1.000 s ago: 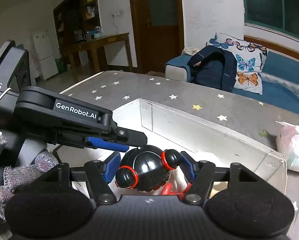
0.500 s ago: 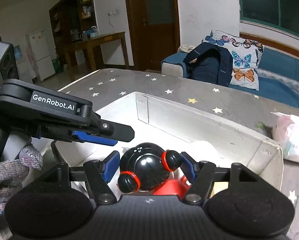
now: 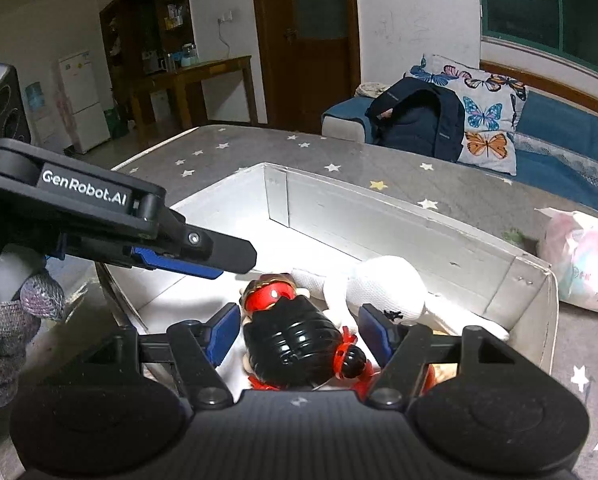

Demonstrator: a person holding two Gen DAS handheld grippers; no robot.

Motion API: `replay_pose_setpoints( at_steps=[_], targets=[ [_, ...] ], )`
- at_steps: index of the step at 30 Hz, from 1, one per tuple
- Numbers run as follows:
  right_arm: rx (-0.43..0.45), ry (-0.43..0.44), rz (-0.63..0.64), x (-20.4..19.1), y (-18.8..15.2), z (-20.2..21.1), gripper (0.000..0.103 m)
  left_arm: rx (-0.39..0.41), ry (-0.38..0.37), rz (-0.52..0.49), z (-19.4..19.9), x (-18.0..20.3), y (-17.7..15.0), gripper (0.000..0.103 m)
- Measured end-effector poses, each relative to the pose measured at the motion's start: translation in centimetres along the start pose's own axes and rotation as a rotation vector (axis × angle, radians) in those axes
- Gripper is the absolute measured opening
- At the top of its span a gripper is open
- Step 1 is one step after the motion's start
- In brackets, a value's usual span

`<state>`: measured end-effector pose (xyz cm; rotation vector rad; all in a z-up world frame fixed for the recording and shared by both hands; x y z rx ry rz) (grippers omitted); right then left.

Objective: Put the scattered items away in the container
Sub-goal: 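Lift the doll into the white box and open the right gripper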

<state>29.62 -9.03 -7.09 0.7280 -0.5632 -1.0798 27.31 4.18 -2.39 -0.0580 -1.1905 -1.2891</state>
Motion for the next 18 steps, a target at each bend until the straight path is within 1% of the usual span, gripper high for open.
replay_pose_setpoints(
  at_steps=[3, 11, 14, 18],
  targets=[
    [0.012, -0.007, -0.012, 0.1, 0.0, 0.9, 0.067, 0.000, -0.001, -0.016, 0.3, 0.5, -0.2, 0.039],
    [0.066, -0.026, -0.056, 0.5, -0.9, 5.4, 0.068, 0.005, -0.003, -0.067, 2.0, 2.2, -1.9, 0.039],
    [0.079, -0.039, -0.070, 0.6, -1.7, 7.1, 0.071, -0.002, -0.006, -0.085, 2.6, 3.0, -3.0, 0.039],
    [0.090, -0.065, -0.084, 0.7, -3.4, 8.9, 0.072, -0.002, -0.009, -0.104, 3.3, 3.9, -4.4, 0.039]
  ],
)
Point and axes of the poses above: each gripper's, at about its wrist camera, not at the fingertips, and z roughly against the way its jaws point, x to its right, y to its top, the point moved 7 cm from there along -z, roughly the way its jaws point, and after that the axes turned 13 degrees about -y, right-handed, at the moved point
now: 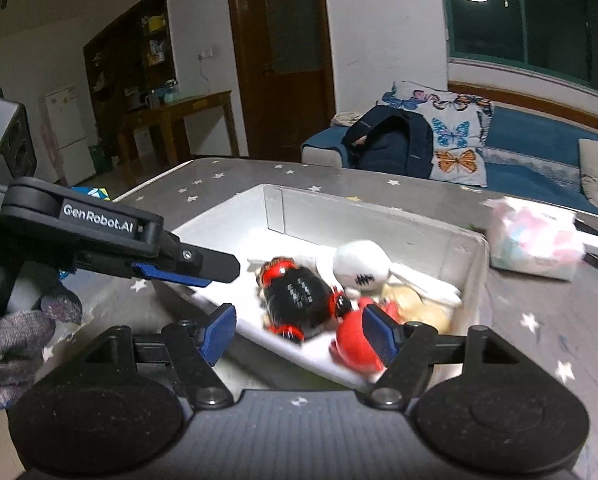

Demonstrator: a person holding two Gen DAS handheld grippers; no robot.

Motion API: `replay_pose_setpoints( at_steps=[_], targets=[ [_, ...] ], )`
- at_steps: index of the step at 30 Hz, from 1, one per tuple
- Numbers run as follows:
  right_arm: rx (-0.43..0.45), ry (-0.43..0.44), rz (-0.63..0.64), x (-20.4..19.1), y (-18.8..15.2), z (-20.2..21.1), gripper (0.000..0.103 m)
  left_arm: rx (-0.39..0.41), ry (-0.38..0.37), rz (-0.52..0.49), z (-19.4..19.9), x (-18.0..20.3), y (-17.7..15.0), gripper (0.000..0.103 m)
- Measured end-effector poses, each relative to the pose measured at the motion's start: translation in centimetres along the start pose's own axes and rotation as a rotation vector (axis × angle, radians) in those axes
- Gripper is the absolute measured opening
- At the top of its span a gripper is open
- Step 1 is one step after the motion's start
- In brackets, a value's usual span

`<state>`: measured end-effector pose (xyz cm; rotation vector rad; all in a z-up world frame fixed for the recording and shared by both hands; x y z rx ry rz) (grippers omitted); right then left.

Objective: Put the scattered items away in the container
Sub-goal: 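Lift the doll into the white box and open the right gripper, then grasp the green round figure on the table with the left gripper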

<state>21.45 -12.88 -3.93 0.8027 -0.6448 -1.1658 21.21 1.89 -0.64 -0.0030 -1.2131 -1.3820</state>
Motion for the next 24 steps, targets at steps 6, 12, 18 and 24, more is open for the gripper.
replay_pose_setpoints(
  at_steps=[6, 12, 18, 24],
  targets=[
    [0.010, -0.032, -0.020, 0.4, -2.3, 2.2, 0.073, 0.009, 0.012, -0.041, 1.0, 1.6, -1.8, 0.039],
    [0.023, -0.050, -0.033, 0.4, -4.3, 4.0, 0.073, 0.005, 0.012, -0.075, 1.5, 2.7, -3.4, 0.039],
    [-0.016, -0.047, -0.053, 0.1, -6.2, 3.7, 0.073, -0.056, -0.006, -0.098, 0.4, 3.5, -5.3, 0.039],
    [-0.056, -0.056, -0.080, 0.1, -7.6, 2.7, 0.072, -0.126, -0.026, -0.111, -1.3, 4.3, -7.1, 0.039]
  ],
)
Point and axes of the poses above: each gripper's, at about its wrist camera, not at the fingertips, and z roughly against the way its jaws point, x to its right, y to its top, the point moved 7 cm from there along -z, roughly the way its jaws point, and after that the axes turned 13 degrees about -y, right-handed, at the moved point
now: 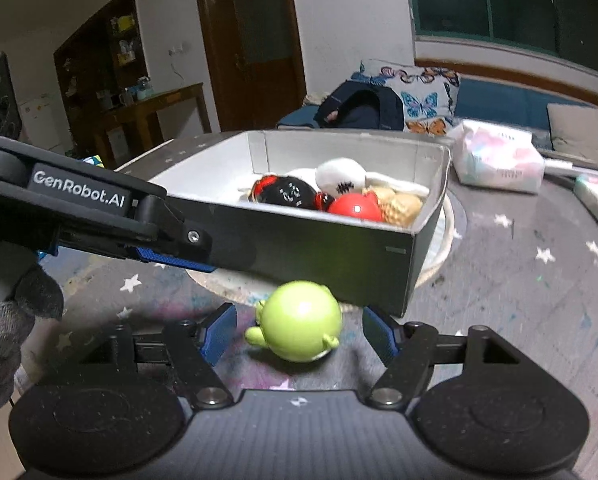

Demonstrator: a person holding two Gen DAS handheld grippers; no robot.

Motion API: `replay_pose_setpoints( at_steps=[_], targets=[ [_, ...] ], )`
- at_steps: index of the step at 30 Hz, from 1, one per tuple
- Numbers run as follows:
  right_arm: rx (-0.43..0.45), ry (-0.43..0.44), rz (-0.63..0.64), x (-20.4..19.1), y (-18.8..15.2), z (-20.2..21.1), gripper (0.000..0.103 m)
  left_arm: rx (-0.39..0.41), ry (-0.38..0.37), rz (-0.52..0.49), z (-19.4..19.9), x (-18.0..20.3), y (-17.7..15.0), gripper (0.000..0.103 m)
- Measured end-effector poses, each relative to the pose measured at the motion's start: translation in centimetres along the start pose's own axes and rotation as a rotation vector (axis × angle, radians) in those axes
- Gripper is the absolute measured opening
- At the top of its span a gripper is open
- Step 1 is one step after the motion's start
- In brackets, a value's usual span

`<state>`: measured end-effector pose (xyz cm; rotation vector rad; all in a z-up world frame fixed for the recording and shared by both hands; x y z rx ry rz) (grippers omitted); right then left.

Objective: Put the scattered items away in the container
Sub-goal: 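Grasp the green round figure on the table with the left gripper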

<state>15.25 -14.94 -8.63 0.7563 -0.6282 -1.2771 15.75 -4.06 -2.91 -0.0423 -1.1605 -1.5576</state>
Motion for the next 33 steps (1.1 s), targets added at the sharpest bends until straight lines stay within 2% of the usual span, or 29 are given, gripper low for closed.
replay_pose_setpoints(
  at_steps=[5, 14, 33],
  targets=[
    [-0.022, 0.004, -0.039, 0.3, -0.4, -0.8, 0.071, -0.034, -0.004, -0.011, -1.1, 0.4, -0.7, 0.039],
    [-0.050, 0.046, -0.083, 0.2, -0.6, -1.8, 0.060, -0.061, -0.016, -0.013, -2.3, 0.7, -0.9, 0.039],
    [-0.052, 0.038, -0.107, -0.1, -0.9, -1.7, 0.058, -0.069, -0.013, -0.048, -2.5, 1.4, -1.4, 0.039]
  ],
)
Point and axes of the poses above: each gripper's, at about its wrist camera, not at the fingertips, and z roughly against the way its jaws point, x to its right, y to its top, the point moved 7 cm from there along -z, roughly the way its jaws point, and after that the axes turned 13 degrees about -y, right-handed, at the moved point
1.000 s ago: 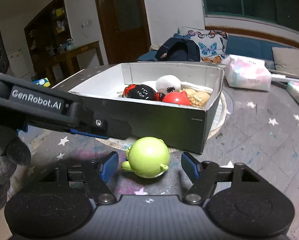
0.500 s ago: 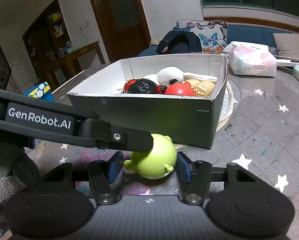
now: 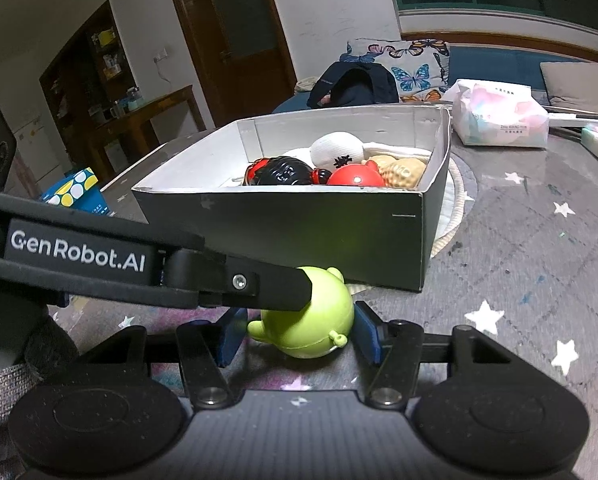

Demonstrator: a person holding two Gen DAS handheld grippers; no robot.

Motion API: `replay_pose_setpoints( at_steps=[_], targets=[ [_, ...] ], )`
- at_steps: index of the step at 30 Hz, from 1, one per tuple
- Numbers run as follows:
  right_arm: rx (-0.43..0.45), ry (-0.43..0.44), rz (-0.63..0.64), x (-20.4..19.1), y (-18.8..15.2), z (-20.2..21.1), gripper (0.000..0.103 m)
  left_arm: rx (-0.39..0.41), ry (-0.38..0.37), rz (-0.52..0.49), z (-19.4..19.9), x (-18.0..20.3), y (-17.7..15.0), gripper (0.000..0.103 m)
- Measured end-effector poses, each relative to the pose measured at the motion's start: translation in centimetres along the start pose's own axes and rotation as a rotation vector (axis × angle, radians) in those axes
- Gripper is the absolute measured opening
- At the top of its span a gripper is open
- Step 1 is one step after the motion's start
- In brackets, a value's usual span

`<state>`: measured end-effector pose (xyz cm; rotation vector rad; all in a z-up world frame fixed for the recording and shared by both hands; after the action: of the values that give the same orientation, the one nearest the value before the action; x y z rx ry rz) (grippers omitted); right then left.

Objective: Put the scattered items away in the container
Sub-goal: 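Grasp the green round figure on the table with the left gripper, then carry the green figure into the box and open the left gripper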

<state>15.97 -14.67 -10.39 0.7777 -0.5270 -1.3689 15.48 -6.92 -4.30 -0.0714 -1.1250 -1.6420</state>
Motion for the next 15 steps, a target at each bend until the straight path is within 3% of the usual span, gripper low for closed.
replay_pose_setpoints(
  at_steps=[15],
  targets=[
    [0.023, 0.031, -0.002, -1.1, 0.3, 1.5, 0.058, 0.025, 0.032, -0.058, 1.9, 1.3, -0.2, 0.039]
  ],
)
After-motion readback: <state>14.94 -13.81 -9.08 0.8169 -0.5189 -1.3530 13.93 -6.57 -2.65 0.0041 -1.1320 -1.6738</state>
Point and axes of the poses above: each gripper's, at about its wrist camera, not at the fingertips, and z roughly against the way its jaws point, x to its right, y to its top, the point moved 7 cm from there along -z, roughly the way its jaws point, and after that the axes turned 13 degrees about -y, right-handed, at the moved point
